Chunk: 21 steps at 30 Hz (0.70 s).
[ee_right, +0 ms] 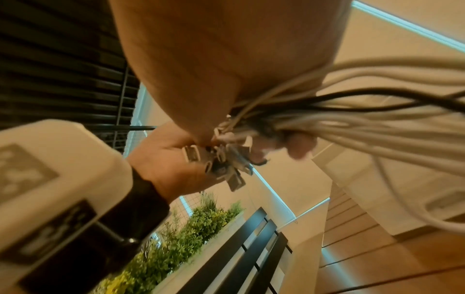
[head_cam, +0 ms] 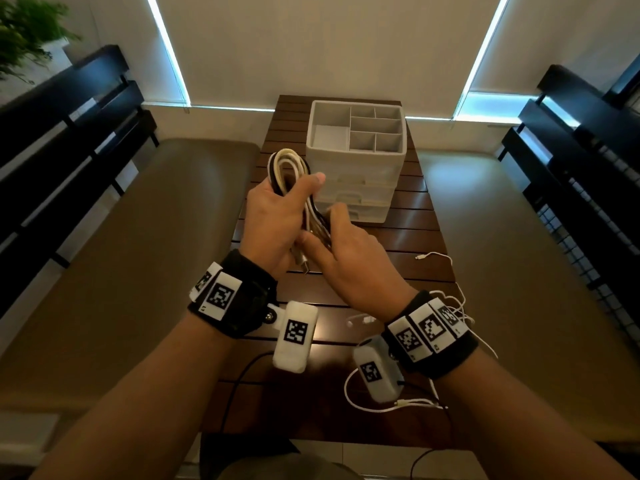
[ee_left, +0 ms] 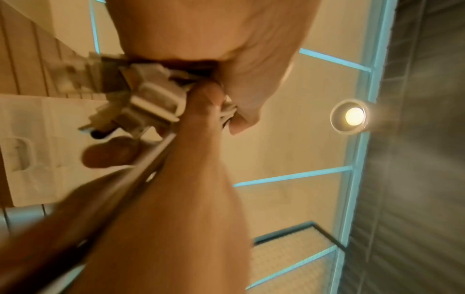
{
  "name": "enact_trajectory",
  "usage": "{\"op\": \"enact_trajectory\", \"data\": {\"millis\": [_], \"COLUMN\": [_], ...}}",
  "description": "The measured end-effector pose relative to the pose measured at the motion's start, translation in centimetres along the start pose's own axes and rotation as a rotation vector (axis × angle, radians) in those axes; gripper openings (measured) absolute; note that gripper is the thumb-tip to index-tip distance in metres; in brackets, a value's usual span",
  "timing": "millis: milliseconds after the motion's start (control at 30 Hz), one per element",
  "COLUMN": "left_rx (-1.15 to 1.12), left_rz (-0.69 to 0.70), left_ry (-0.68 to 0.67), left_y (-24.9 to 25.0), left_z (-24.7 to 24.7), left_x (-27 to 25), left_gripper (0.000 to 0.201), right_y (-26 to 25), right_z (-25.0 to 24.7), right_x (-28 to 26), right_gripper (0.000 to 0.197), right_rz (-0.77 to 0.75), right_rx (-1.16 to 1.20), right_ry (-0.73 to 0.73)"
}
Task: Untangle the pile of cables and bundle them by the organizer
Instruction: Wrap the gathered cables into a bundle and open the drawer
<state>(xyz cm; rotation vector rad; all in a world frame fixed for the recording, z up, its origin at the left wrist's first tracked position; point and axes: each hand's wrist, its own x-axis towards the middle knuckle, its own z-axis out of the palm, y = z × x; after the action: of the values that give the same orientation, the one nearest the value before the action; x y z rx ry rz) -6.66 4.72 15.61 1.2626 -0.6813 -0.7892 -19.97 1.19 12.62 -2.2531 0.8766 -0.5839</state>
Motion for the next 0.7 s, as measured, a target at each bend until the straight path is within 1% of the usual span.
{"op": "enact_trajectory", "data": {"millis": [100, 133, 233, 300, 367, 400, 433, 467, 533, 600, 700], "left_rx": [-0.068, -0.072, -0.088, -0.108, -0.14, -0.149, -0.163, -0.184, -0.24, -0.261, -0.245], "left_rz": [-0.091, -0.111, -0.168, -0.199, -0.205, -0.185, -0.155, -0.126, -0.115, -0.146, -0.187], "left_ry": [-0.032, -0.048, -0.104, -0.152, -0.184, -0.192, -0.207, -0.227, -0.276, -0.321, -0.332], "left_y": [0.2, 0.2, 0.0, -0.1, -0.3, -0.4, -0.5, -0.6, -0.6, -0.4, -0.3], "left_z": [-0.2, -0.3, -0.6, -0.9, -1.1, -1.0, -0.9, -0.9, -0.9, -0.9, -0.9], "left_x": [0.3, 0.4, 0.8, 0.9, 0.9, 0.9, 0.8, 0.8, 0.7, 0.6, 0.7], "left_gripper": [0.019, 0.02, 0.021, 0.021, 0.02, 0.019, 0.019, 0.019, 0.018, 0.017, 0.02], "right_y": [0.5, 0.4, 0.1, 0.1, 0.3, 0.4, 0.5, 0.6, 1.0, 1.5, 1.9], "right_z": [0.1, 0.2, 0.3, 0.1, -0.1, -0.1, -0.1, 0.1, 0.5, 0.8, 1.1], "right_x": [0.2, 0.3, 0.9, 1.3, 1.6, 1.7, 1.8, 1.8, 1.9, 2.0, 1.9], "right_gripper": [0.062, 0.064, 0.054, 0.054, 0.045, 0.034, 0.02, 0.011, 0.009, 0.007, 0.01], "right_rz": [0.065, 0.082, 0.144, 0.167, 0.176, 0.163, 0.141, 0.117, 0.067, 0.033, 0.005], "right_rx": [0.101, 0.165, 0.393, 0.485, 0.528, 0.542, 0.531, 0.503, 0.42, 0.327, 0.167], "right_ry": [-0.015, -0.045, -0.195, -0.265, -0.287, -0.28, -0.265, -0.245, -0.199, -0.18, -0.163]}}
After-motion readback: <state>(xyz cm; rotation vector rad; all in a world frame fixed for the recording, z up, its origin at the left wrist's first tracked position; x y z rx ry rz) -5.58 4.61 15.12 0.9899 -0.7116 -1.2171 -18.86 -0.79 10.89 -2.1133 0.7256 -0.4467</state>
